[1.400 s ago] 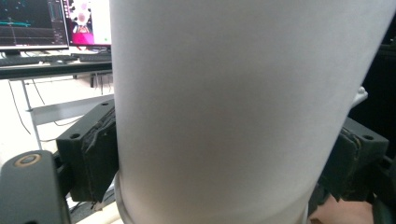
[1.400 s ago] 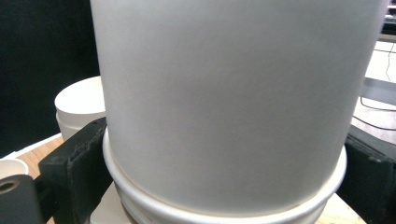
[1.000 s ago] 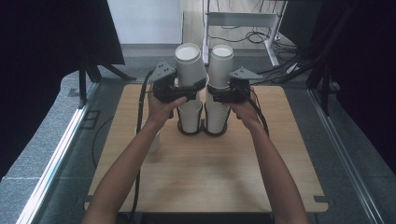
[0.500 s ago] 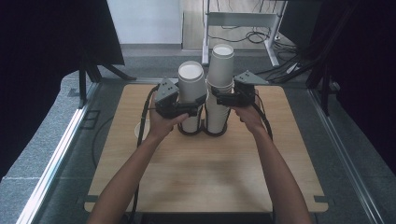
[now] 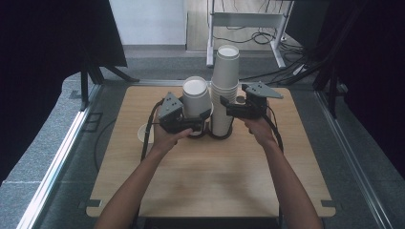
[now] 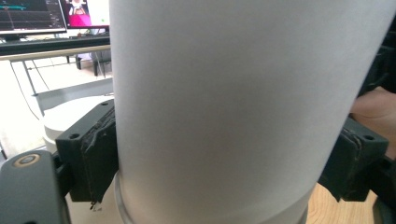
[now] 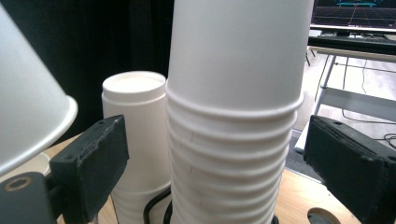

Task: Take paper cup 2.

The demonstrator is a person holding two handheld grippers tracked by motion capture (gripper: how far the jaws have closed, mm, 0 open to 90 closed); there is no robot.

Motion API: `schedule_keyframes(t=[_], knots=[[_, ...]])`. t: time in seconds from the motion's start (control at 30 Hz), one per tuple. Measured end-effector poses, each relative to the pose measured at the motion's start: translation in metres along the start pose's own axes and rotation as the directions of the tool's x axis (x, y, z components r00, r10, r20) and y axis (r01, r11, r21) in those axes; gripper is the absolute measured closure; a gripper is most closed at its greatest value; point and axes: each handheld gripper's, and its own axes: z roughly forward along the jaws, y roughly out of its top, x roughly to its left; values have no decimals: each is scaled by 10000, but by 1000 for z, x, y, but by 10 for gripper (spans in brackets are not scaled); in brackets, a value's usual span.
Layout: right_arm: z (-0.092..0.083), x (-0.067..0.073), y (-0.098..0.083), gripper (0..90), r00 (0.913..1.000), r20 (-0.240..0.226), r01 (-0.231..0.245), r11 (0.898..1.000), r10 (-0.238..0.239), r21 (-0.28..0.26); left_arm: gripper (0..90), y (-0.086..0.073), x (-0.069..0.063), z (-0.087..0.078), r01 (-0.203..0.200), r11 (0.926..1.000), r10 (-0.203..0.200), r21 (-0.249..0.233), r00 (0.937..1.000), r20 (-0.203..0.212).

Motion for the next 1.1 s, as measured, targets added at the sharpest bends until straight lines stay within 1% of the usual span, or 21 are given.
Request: schedule_keyframes(t=[0.1, 0.2, 0.27, 0.33, 0.37, 0.43, 0.47, 0.57, 0.6, 0.67, 0.87, 0.97, 1.03, 1.1], knots=[[-5, 1, -6, 78, 10000, -69, -26, 10000, 26, 9, 127, -4, -3, -1, -106, 9999, 106, 117, 9999, -51], [-10, 2, -12, 94, 10000, -94, -11, 10000, 10, -45, 127, -9, -6, -4, -9, 9999, 9, 155, 10000, -37], [-13, 4, -18, 112, 9998, -4, 174, 9998, -174, -42, 127, -13, -7, -5, -8, 9998, 10, 192, 10000, -74], [-18, 6, -25, 119, 9984, 164, 546, 9985, -545, -45, 127, -19, -9, -7, -107, 9995, 112, 288, 9998, -165], [-19, 7, -27, 124, 9981, 178, 585, 9983, -584, -63, 127, -23, -10, -7, -136, 9992, 144, 371, 9997, -210], [-23, 8, -34, 129, 9987, 88, 502, 9987, -500, -133, 127, -28, -11, -8, -87, 9990, 97, 445, 9997, -222], [-23, 9, -37, 130, 9987, 69, 507, 9986, -506, -143, 127, -31, -11, -9, -111, 9987, 124, 490, 9996, -256], [-26, 13, -45, 131, 9985, 73, 536, 9985, -536, -131, 127, -40, -13, -11, 7, 9984, 7, 569, 9997, -259], [-27, 14, -48, 131, 9986, 35, 521, 9985, -521, -139, 127, -42, -14, -12, 64, 9983, -49, 580, 9997, -257], [-31, 17, -53, 133, 9984, 4, 570, 9982, -570, -173, 127, -46, -16, -14, 295, 9981, -289, 547, 9995, -111], [-44, 22, -69, 136, 9993, -154, 348, 9988, -354, -331, 126, -55, -26, -15, 273, 9976, -276, 629, 9996, 36], [-52, 23, -76, 140, 9995, -203, 230, 9990, -238, -372, 126, -62, -28, -15, 454, 9966, -462, 681, 9989, 95], [-57, 23, -81, 149, 9995, -263, 179, 9991, -189, -380, 126, -67, -30, -14, 460, 9959, -465, 783, 9989, 54], [-62, 24, -85, 151, 9990, -374, 217, 9993, -228, -314, 126, -72, -32, -13, 363, 9950, -355, 936, 9993, -102]])
